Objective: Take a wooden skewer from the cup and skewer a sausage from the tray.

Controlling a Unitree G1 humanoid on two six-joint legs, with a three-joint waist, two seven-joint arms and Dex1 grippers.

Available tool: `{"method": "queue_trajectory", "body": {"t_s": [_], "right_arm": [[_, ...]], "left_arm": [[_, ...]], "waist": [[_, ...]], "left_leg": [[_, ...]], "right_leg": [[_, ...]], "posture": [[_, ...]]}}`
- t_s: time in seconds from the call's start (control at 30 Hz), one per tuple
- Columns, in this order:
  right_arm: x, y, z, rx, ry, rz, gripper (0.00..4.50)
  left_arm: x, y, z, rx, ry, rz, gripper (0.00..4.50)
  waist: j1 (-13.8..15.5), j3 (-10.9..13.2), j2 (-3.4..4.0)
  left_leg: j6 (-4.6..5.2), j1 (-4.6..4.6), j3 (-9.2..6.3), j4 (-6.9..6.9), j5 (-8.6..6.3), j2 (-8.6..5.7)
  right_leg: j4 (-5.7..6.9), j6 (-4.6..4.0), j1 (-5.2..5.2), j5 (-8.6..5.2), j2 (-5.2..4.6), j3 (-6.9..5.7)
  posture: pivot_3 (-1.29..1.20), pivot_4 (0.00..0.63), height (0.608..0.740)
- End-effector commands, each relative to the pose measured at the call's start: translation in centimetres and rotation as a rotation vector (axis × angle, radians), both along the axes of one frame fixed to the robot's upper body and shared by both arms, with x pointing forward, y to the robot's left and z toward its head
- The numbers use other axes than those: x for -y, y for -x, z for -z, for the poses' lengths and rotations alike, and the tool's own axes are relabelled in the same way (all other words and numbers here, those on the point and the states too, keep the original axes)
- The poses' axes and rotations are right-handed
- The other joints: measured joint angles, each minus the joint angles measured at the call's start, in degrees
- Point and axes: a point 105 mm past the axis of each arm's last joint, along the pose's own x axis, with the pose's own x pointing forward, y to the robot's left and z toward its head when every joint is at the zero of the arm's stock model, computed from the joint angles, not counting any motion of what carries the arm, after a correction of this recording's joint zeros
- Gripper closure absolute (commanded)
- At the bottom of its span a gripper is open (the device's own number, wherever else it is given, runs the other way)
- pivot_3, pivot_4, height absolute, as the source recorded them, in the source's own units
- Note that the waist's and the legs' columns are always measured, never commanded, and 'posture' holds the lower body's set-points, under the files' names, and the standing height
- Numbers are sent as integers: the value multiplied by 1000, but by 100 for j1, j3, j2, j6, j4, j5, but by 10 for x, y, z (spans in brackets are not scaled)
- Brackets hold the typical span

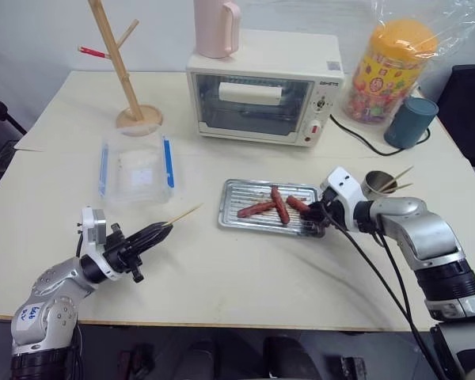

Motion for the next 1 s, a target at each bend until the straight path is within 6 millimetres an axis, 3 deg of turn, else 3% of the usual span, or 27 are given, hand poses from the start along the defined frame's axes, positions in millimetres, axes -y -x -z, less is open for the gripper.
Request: {"method": "queue_trajectory", "body": {"t_s": [0.03, 0.2, 0.33, 0.53, 0.63, 0.7, 0.87, 1.0], "right_arm": [[2, 0, -3, 15, 1, -5, 3429], [1, 1, -1, 10, 2, -17, 4065], [3, -1, -5, 36, 3, -8, 4065], [5, 8, -39, 163, 15, -145, 4065], [1, 25, -70, 227, 8, -306, 4065], [-3, 42, -77, 207, 20, -420, 4065], [-12, 80, -63, 69, 101, -640, 4065], [-20, 93, -60, 25, 86, -713, 4065]], "left_arm": [[0, 1, -5, 28, -18, 10, 4500], [0, 2, -6, 28, -18, 10, 4500], [0, 1, -6, 27, -15, 13, 4500], [2, 1, -11, 41, -29, 37, 4500], [6, 2, -20, 65, -84, 108, 4500], [12, 6, -22, 77, -147, 193, 4500], [29, 15, -28, 103, -263, 402, 4500], [39, 12, -34, 124, -277, 482, 4500]], "waist": [[0, 0, 0], [1, 0, 0], [0, 0, 0], [4, 0, 0], [13, 1, 0], [13, 1, 0], [7, 1, 0], [3, 1, 0]], "left_leg": [[0, 0, 0, 0, 0, 0], [0, 0, 0, 0, 0, 0], [0, 0, 0, 0, 0, 0], [0, 0, 0, 0, 0, -1], [0, 0, 1, 0, 0, -2], [0, -1, 0, 0, 0, -1], [1, 1, -3, -5, -1, 1], [0, 0, -2, -4, 0, 1]], "right_leg": [[0, 0, 0, 0, 0, 0], [0, 0, 0, 0, 0, 0], [1, 0, 0, 0, 0, 0], [0, 0, 0, 0, 0, 0], [-1, 0, 0, 0, 0, -1], [-3, 0, 1, 0, 0, -3], [-13, 0, 6, 0, 0, -4], [-11, 0, 6, 0, 0, -2]], "posture": [[0, 150, 740], [0, 150, 740], [0, 150, 740], [0, 150, 740], [0, 150, 740], [0, 150, 740], [0, 150, 740], [0, 150, 740]]}}
